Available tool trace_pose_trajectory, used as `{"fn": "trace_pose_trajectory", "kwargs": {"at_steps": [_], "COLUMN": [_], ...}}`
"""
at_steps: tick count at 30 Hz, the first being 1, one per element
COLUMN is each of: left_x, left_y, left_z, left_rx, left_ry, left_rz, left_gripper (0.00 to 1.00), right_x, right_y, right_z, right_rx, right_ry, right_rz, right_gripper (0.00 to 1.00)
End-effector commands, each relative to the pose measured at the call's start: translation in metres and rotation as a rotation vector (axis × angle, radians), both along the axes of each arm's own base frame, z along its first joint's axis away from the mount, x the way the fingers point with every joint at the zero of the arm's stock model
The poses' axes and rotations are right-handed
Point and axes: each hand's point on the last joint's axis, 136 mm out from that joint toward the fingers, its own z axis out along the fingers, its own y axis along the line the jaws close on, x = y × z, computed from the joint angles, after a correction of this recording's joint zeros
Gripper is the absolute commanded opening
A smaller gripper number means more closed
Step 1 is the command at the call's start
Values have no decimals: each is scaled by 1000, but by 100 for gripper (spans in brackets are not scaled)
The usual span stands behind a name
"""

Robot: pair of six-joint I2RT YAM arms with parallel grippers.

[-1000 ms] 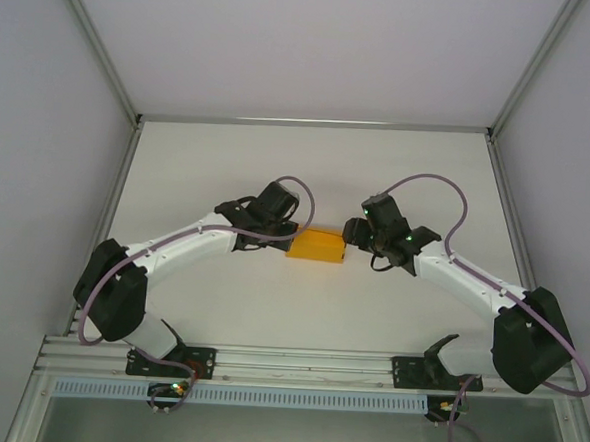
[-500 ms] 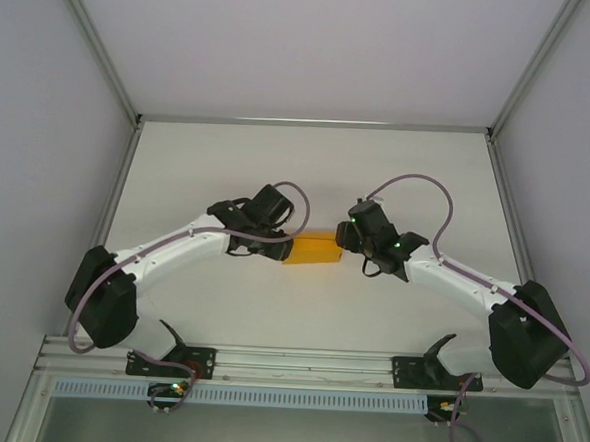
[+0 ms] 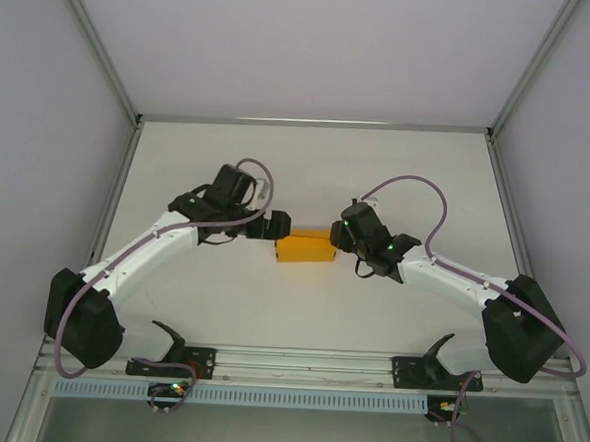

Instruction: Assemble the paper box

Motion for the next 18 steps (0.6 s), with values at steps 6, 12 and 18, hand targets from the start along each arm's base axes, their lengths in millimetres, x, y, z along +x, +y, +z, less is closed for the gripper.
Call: {"fn": "trace_pose_trajectory", "kwargs": {"at_steps": [6, 12, 18], "left_x": [10, -4, -10], "left_y": [0, -1, 1], "left_z": [-40, -74, -103], "left_rx": [-227, -248, -246], "left_ry": [157, 219, 294], "left_rz": [65, 34, 41], "left_gripper": [95, 68, 43], "right_x": [-64, -66, -69], "right_y": [-46, -45, -43], "right_z": [-88, -92, -101], "right_rx": [-266, -259, -233], "right_ry": [323, 335, 336], "right_rz": [14, 16, 22], "right_gripper": [43, 43, 41]}}
